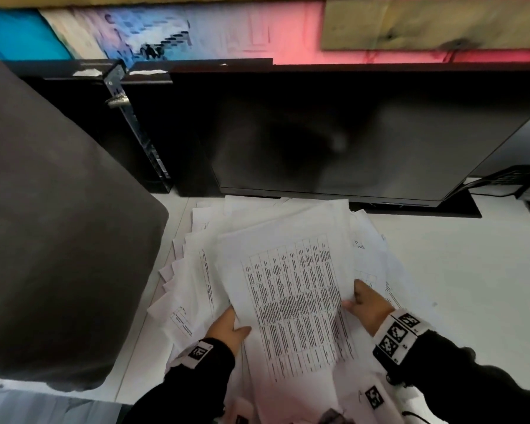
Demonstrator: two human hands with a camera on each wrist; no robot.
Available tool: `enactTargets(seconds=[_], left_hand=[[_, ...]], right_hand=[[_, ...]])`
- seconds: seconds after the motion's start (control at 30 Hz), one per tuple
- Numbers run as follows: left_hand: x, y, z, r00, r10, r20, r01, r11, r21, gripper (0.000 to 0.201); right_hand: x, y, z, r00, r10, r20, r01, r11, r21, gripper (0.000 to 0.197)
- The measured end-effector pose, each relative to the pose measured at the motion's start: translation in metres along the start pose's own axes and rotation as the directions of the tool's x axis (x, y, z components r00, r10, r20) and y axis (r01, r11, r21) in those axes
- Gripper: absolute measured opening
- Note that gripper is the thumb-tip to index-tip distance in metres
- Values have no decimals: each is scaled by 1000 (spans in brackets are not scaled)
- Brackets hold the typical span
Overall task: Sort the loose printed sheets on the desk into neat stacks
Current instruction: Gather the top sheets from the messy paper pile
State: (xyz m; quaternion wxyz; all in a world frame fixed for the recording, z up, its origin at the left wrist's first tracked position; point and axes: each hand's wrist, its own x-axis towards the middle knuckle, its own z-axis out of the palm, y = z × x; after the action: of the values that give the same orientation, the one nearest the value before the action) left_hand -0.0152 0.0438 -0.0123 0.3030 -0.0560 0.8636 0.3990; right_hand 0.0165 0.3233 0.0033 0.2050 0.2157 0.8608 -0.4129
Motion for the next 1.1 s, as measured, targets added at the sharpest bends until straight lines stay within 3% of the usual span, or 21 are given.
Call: enactTargets(seconds=[0.13,0.23,0.37,0.53,0.73,0.9,1.0,1.1], left_hand=[[1,30,-12,998,45,-38,-49,995,-88,45],[-8,71,-16,987,103,-121,-122,979,-166,29],[-33,120,-14,934,240,-265,-306,920,-247,34],[-40,131,0,909,291,-297,-353,918,-180,35],[-37,138,9,892,315,-325,-411,863,-293,25],[-47,155,11,837,339,-430,-510,768,-388,16],[-52,154,17,866,346,-361,-477,790,-386,11],[-55,151,29,896,352,-270,-432,830,-352,21]], right_hand=[[-17,-24,-21,980,-120,-156,138,984,108,20],[-31,-41,-39,917,-187,-353,264,947,184,17],[-53,-52,-53,839,-235,-491,407,869,281,14],[-69,-41,-54,829,-235,-508,452,815,362,27],[-73,-32,-61,831,-195,-521,391,872,296,17],[-76,-29,-73,805,-252,-537,505,766,398,31],[-74,-20,-73,833,-228,-504,464,785,412,41],[-73,-18,-67,866,-220,-449,401,843,360,27]])
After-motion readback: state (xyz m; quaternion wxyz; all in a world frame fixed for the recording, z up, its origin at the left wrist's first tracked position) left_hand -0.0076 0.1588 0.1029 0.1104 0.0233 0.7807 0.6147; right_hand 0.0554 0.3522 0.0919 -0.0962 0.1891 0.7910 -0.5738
